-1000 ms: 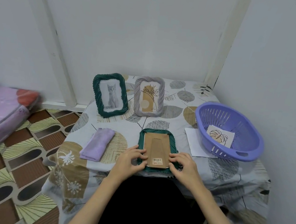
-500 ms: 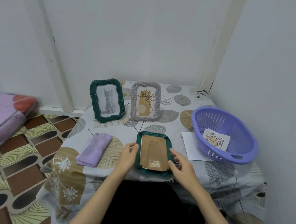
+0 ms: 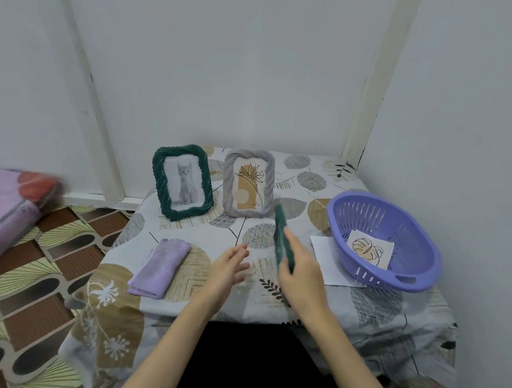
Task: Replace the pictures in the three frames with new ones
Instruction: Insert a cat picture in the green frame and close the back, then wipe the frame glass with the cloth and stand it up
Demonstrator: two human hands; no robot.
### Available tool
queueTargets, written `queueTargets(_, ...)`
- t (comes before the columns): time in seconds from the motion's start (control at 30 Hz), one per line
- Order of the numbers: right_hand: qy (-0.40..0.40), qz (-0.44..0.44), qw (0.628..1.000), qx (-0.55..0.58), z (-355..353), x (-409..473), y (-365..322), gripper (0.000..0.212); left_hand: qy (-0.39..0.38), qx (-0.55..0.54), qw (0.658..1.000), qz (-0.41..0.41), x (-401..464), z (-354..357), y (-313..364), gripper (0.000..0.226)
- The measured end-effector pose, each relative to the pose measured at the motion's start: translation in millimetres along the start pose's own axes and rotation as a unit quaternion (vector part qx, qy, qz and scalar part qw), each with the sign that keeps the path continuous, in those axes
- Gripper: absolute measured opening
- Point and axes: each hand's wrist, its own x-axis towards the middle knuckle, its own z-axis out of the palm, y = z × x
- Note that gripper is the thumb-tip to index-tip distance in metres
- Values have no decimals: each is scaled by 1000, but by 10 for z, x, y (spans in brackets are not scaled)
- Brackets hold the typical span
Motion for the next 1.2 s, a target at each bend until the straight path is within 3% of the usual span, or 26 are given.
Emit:
queueTargets(0.1,27,120,969,214,-46,74,27,51,-6,155,987,37,-14,-79,-138,48)
queueTargets(0.2,-22,169,947,272,83,37,142,50,-7,267,961,66,-1,-193,-219,62)
queueTargets(0.27,-64,168,945,274,182,-23,241,54,5,405,913,55,8,-295,-289,74)
queueTargets(0.4,-161,116,967,157,230,-75,419,81,-26,522,851,52,22,-466,-334,79)
queueTargets(0.47,-165,89,982,33,256,-75,501,103,-42,550,832,61,37,-498,-320,81)
queueTargets(0.53,-190,85,973,-96,294,-71,588,127,-52,564,822,66,50,-517,-315,81)
queueTargets(0.63,-183,64,959,-209,317,-116,626,118,-68,569,816,75,78,-545,-312,82)
queueTargets(0.83,-127,39,952,-275,383,-246,666,107,-98,601,788,93,122,-612,-207,81)
queueTargets(0.9,-126,50,951,-278,387,-252,674,114,-36,640,759,113,145,-665,-148,76)
queueTargets(0.97,-136,59,949,-278,394,-253,691,130,101,641,751,121,194,-789,-90,59)
queueTargets(1.07,-139,65,949,-275,408,-261,715,135,271,590,760,37,207,-966,39,48)
queueTargets(1.13,-142,69,949,-274,404,-270,713,134,298,527,793,-69,243,-1040,128,47)
queueTargets(1.2,-143,71,948,-274,406,-274,716,134,284,505,807,-120,288,-1119,159,47)
